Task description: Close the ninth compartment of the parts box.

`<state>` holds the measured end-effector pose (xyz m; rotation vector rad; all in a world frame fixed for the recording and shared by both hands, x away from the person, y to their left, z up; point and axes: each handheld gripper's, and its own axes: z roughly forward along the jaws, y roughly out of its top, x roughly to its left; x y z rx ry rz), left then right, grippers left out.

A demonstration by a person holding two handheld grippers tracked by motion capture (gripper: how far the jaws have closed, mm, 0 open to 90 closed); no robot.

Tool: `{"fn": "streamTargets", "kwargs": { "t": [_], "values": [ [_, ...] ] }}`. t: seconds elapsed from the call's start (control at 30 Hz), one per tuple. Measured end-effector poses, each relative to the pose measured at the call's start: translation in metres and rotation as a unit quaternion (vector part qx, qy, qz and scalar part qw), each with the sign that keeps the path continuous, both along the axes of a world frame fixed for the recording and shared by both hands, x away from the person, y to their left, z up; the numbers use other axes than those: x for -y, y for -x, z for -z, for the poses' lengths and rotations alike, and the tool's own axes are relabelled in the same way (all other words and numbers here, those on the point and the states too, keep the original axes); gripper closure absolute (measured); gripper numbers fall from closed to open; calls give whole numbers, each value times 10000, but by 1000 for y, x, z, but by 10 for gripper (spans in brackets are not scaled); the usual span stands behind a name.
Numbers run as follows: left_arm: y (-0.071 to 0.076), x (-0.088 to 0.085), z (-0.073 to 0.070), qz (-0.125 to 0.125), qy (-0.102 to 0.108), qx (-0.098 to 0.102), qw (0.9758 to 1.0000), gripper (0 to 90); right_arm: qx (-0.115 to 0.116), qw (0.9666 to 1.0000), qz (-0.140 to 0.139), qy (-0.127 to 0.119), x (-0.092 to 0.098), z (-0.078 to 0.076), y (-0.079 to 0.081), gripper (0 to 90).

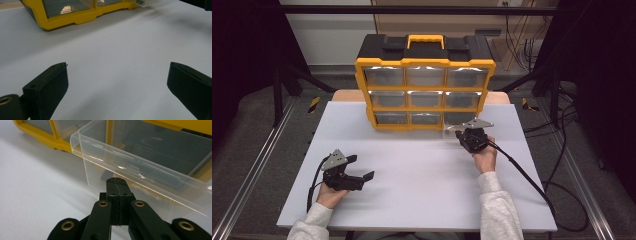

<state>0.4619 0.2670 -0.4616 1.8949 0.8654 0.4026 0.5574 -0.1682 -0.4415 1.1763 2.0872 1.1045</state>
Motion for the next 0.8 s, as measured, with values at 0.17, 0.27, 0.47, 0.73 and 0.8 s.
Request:
{"fn": "streamTargets", "kwargs": {
  "t": [0.17, 0.27, 0.47, 0.73, 0.8],
  "values": [
    [0, 0, 0, 1, -6, -4, 10000, 27, -6, 10000, 13, -5, 0, 0, -3, 900],
    [0, 0, 0, 10, -3, -1, 10000, 28, -17, 10000, 31, -23, 1, 0, -5, 900],
    [0, 0, 0, 5, 4, 4, 10000, 28, -22, 10000, 74, -33, 2, 0, -10, 900],
    [0, 1, 1, 22, -18, -3, 10000, 27, -25, 9999, 101, -26, 2, 0, -15, 900],
    [0, 1, 1, 21, -18, -2, 10000, 27, -29, 9999, 109, -41, 2, 1, -16, 900]
  ]
}}
